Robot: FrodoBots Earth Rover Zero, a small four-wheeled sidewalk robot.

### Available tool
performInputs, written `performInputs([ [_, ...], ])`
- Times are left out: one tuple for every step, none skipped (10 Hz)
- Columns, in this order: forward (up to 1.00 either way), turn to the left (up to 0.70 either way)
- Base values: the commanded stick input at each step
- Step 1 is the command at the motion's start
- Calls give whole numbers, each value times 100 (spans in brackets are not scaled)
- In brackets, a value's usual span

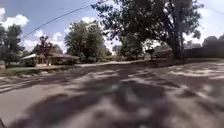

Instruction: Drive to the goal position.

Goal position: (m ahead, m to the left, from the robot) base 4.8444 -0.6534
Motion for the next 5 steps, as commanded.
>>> performInputs([
  [70, 0],
  [70, 0],
  [70, 0],
  [70, 0],
  [70, 0],
])
